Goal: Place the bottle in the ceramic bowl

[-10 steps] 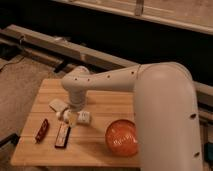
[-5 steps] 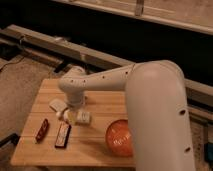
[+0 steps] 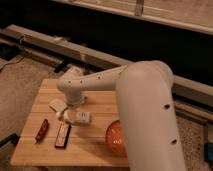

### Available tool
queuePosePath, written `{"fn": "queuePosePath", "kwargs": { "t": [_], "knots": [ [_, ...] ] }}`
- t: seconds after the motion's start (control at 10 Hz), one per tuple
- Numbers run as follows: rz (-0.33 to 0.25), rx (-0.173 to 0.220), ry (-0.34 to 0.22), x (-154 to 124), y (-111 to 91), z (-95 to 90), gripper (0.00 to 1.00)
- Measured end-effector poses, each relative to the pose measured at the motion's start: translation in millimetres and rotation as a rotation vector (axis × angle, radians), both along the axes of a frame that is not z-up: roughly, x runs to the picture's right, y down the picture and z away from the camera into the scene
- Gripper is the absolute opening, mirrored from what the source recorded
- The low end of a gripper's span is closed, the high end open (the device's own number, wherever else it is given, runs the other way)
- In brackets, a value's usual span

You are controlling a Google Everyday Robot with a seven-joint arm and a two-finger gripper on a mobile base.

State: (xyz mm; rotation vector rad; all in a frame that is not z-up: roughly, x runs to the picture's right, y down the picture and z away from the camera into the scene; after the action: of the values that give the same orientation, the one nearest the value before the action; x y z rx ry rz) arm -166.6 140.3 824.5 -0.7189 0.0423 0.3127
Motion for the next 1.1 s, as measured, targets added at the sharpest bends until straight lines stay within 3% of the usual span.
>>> {"fn": "queuePosePath", "kwargs": {
  "t": [0.5,0.9,1.1],
  "knots": [
    [-0.028,-0.037,0.005,-8.8,18.5,22.3,0.79],
    [-0.073,-0.095,0.052,-11.7,31.3,30.0,0.44],
    [-0.063,-0.098,0.078,-6.4,26.3,23.1,0.23]
  ]
}}
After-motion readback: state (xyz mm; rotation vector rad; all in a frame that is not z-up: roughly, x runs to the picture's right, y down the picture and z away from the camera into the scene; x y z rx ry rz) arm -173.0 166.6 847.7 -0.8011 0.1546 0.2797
